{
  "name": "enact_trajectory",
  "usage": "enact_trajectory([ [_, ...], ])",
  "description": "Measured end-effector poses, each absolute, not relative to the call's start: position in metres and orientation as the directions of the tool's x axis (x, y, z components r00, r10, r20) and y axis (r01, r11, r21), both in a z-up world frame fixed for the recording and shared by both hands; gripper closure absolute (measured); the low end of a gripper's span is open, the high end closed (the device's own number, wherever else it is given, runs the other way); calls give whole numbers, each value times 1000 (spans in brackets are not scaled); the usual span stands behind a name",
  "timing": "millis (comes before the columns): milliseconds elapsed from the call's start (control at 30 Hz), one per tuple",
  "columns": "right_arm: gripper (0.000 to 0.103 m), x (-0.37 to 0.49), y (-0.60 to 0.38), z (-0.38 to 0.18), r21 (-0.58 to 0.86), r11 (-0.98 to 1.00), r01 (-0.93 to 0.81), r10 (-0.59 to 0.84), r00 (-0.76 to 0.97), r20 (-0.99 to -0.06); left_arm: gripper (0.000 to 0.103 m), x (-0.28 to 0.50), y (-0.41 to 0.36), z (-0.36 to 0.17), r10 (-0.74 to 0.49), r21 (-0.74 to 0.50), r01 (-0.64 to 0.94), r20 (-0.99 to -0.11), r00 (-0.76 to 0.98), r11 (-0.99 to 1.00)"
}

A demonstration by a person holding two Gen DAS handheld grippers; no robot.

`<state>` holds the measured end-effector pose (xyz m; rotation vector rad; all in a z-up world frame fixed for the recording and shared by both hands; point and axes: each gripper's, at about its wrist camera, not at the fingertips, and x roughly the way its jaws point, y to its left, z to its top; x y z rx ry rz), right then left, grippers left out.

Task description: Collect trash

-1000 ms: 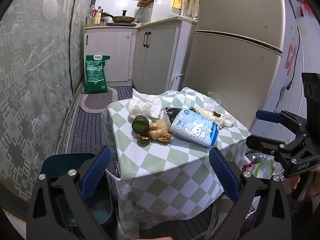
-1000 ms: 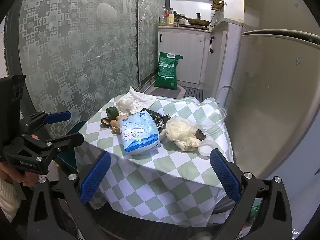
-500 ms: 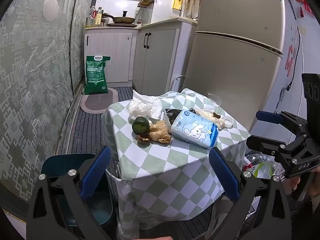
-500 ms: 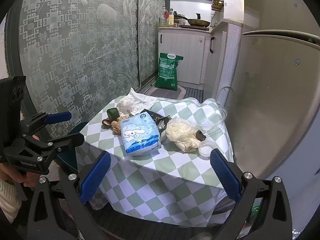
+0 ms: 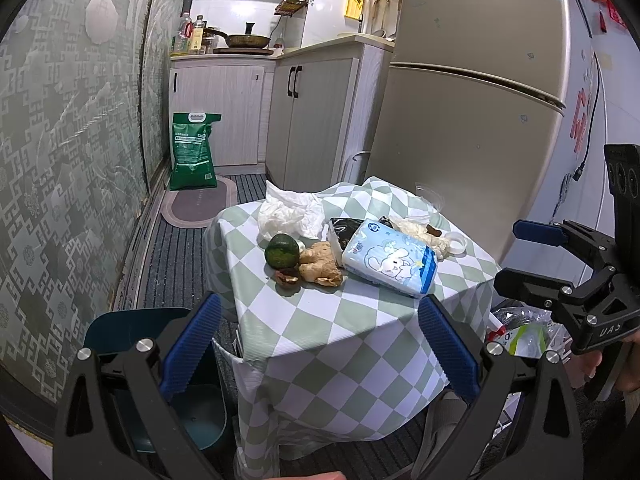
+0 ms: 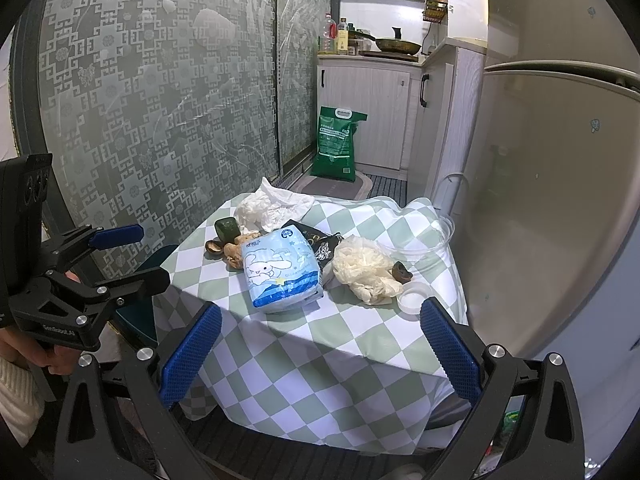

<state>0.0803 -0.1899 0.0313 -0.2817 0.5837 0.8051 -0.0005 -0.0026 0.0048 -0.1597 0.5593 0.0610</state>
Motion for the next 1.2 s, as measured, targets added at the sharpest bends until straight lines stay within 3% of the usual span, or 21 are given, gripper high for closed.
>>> enact_trajectory([
  [1200,3,78,-189,33,-21,665,-746,595,547,-589,3,-1,-1,6,17,-126,-99,-530,848,987],
])
